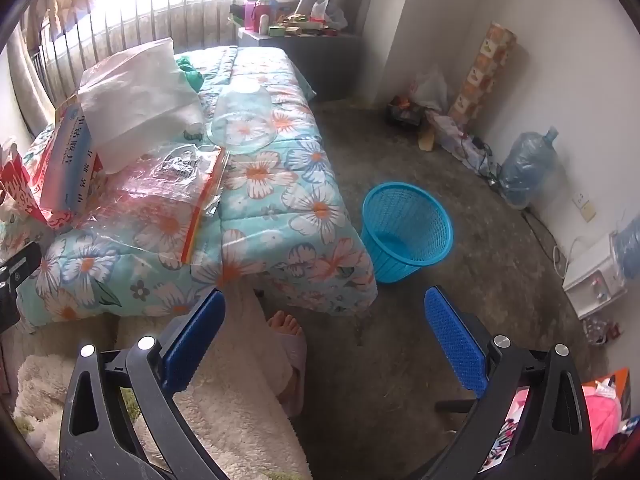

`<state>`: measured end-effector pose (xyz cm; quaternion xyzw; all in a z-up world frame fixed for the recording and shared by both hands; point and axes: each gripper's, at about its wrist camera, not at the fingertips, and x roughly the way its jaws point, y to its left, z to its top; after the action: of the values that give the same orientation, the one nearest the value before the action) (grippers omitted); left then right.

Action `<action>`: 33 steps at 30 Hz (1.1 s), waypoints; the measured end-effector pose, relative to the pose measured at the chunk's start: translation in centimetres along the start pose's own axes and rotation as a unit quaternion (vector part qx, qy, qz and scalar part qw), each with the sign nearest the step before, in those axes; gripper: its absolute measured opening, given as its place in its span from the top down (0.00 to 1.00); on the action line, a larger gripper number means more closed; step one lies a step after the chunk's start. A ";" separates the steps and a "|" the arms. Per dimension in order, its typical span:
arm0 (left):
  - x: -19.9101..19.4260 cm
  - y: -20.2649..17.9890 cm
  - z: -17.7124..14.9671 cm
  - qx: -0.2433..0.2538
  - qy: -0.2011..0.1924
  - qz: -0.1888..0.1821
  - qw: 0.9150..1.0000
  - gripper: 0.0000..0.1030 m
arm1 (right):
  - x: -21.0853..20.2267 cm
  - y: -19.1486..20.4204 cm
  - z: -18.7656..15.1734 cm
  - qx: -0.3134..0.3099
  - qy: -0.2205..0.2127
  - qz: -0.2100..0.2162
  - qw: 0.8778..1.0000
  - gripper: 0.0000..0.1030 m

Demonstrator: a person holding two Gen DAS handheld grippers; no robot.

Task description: Collect trash

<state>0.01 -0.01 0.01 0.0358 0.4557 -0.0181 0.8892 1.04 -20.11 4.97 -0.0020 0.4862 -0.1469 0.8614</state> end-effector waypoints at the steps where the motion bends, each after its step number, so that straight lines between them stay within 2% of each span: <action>1: 0.0 0.0 0.0 0.001 0.000 -0.001 1.000 0.05 | 0.0 0.0 0.0 0.002 0.000 0.003 1.000 0.07; 3: -0.1 -0.1 0.0 0.003 -0.004 0.009 1.000 0.05 | -0.1 0.1 0.0 0.002 -0.001 0.003 1.000 0.07; 33: -0.3 0.2 0.0 0.002 -0.008 0.008 1.000 0.05 | -0.3 0.2 0.1 0.003 -0.003 0.004 1.000 0.07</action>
<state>-0.18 0.22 0.26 0.0417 0.4482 -0.0120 0.8929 1.07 -19.91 5.25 0.0016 0.4835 -0.1450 0.8632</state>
